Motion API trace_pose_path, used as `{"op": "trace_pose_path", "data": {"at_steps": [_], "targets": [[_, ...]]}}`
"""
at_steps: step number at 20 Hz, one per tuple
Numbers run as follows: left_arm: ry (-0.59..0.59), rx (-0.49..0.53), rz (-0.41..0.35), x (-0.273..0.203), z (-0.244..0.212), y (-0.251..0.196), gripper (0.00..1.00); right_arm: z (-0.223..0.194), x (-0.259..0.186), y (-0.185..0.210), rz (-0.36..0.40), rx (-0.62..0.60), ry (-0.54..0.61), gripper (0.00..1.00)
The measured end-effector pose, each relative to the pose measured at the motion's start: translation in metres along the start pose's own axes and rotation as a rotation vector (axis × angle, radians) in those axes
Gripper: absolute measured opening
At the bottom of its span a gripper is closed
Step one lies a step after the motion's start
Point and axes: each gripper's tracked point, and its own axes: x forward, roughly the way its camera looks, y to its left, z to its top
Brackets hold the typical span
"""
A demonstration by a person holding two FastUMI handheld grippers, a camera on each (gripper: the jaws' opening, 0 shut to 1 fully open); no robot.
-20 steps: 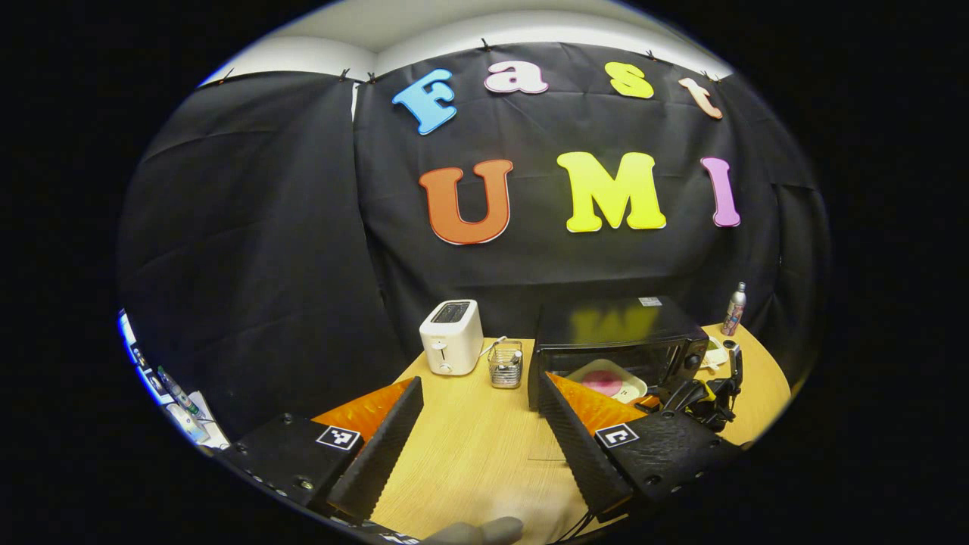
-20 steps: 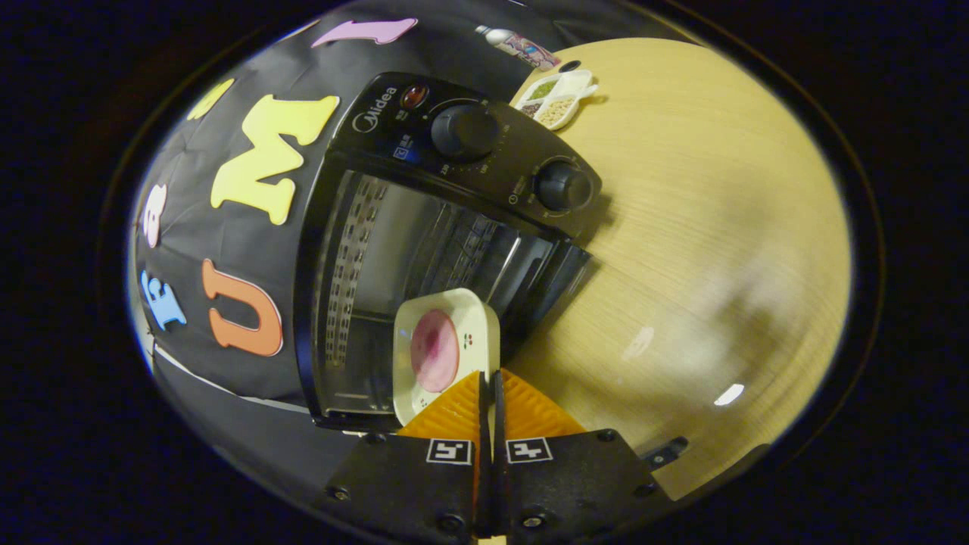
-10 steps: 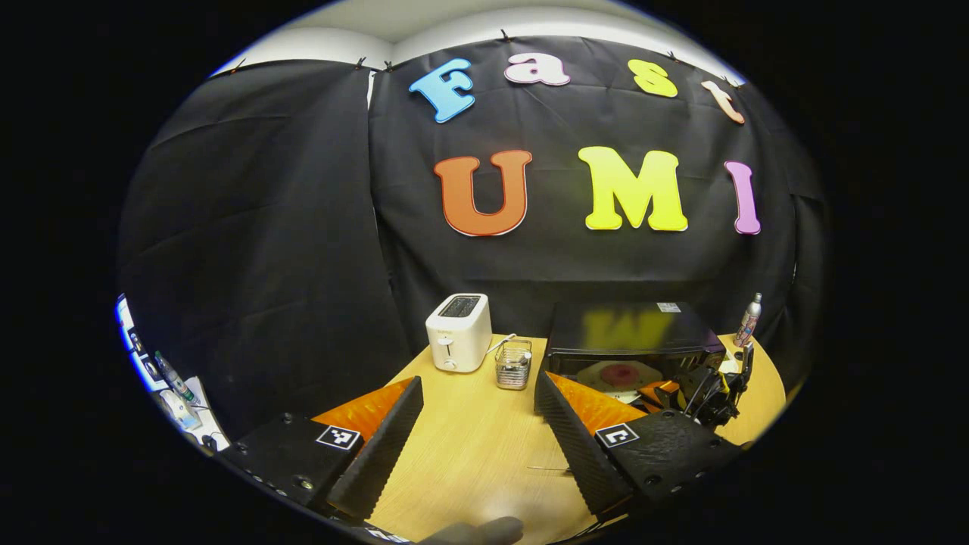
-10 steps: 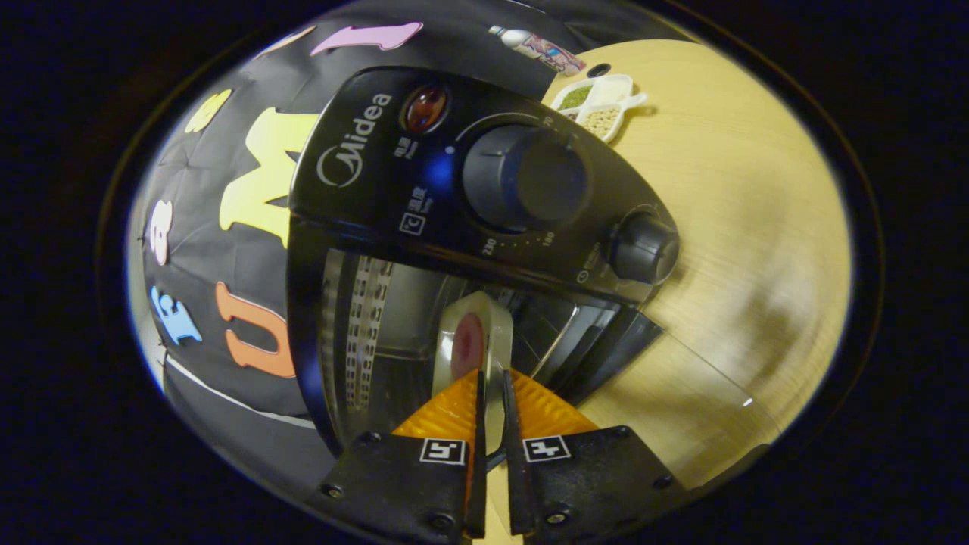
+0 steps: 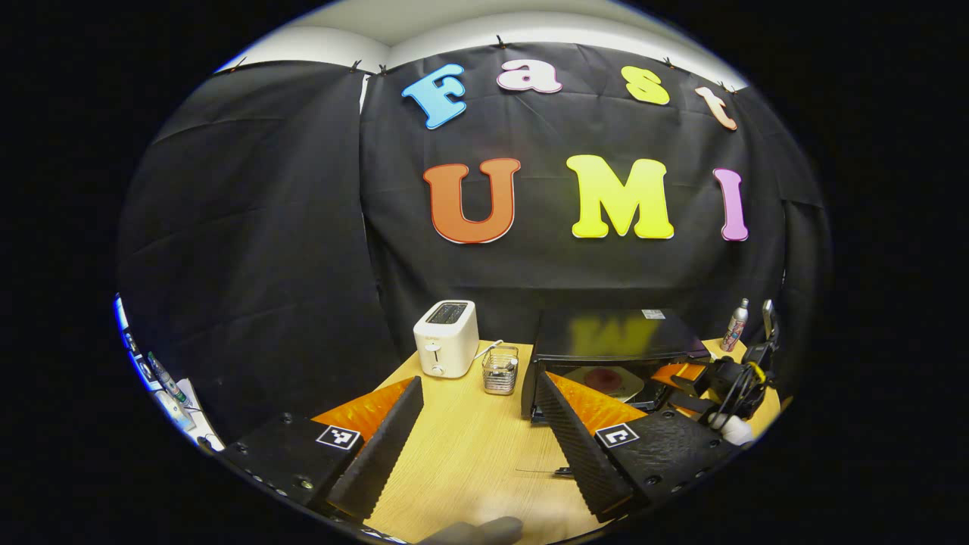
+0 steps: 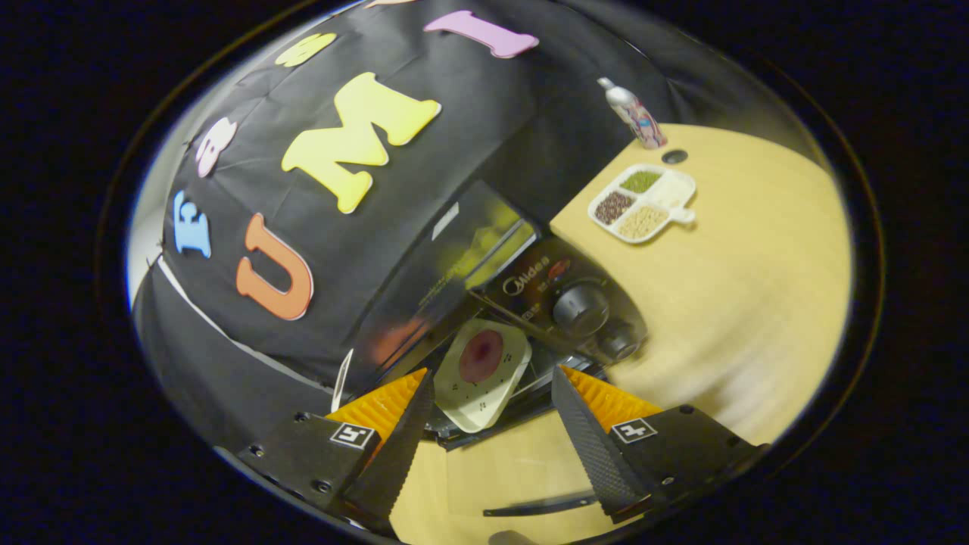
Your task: Open the electric oven with the left hand, put the food in, and close the electric oven.
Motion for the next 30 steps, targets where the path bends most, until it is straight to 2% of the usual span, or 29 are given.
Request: {"op": "trace_pose_path", "data": {"at_steps": [5, 8, 11, 13, 14, 16, 18, 19, 20, 21, 25, 26, 27, 30], "targets": [[-0.044, 0.013, -0.036, -0.011, 0.004, -0.001, 0.97, 0.026, -0.083, 0.000, -0.079, -0.307, -0.063, 0.94], [-0.068, 0.004, -0.074, -0.014, 0.003, -0.010, 0.97, 0.039, -0.131, 0.001, -0.102, -0.445, -0.096, 0.95], [-0.071, -0.001, -0.121, -0.018, -0.009, -0.020, 0.97, 0.056, -0.176, -0.011, -0.159, -0.558, -0.157, 0.95], [-0.064, -0.004, -0.153, -0.020, -0.021, -0.027, 0.97, 0.063, -0.201, -0.019, -0.193, -0.584, -0.188, 0.95], [-0.055, 0.000, -0.168, -0.021, -0.027, -0.031, 0.97, 0.068, -0.213, -0.025, -0.217, -0.593, -0.210, 1.00], [-0.039, 0.012, -0.198, -0.022, -0.042, -0.039, 0.97, 0.078, -0.235, -0.037, -0.264, -0.621, -0.245, 1.00], [-0.016, 0.024, -0.230, -0.023, -0.058, -0.049, 0.97, 0.078, -0.252, -0.047, -0.290, -0.622, -0.257, 0.95], [-0.003, 0.031, -0.241, -0.023, -0.064, -0.054, 0.97, 0.081, -0.258, -0.052, -0.306, -0.620, -0.264, 1.00], [0.010, 0.040, -0.250, -0.023, -0.071, -0.059, 0.97, 0.082, -0.265, -0.059, -0.323, -0.623, -0.267, 1.00], [0.024, 0.045, -0.263, -0.023, -0.080, -0.065, 0.97, 0.083, -0.272, -0.064, -0.336, -0.624, -0.267, 0.96], [0.093, 0.054, -0.289, -0.022, -0.113, -0.090, 0.97, 0.088, -0.284, -0.085, -0.362, -0.621, -0.248, 0.96], [0.115, 0.052, -0.296, -0.023, -0.122, -0.096, 0.97, 0.089, -0.289, -0.090, -0.369, -0.609, -0.234, 1.00], [0.139, 0.048, -0.300, -0.025, -0.133, -0.104, 0.97, 0.091, -0.291, -0.093, -0.368, -0.604, -0.234, 0.96], [0.200, 0.048, -0.318, -0.026, -0.165, -0.121, 0.97, 0.103, -0.303, -0.101, -0.381, -0.619, -0.245, 0.96]]}}
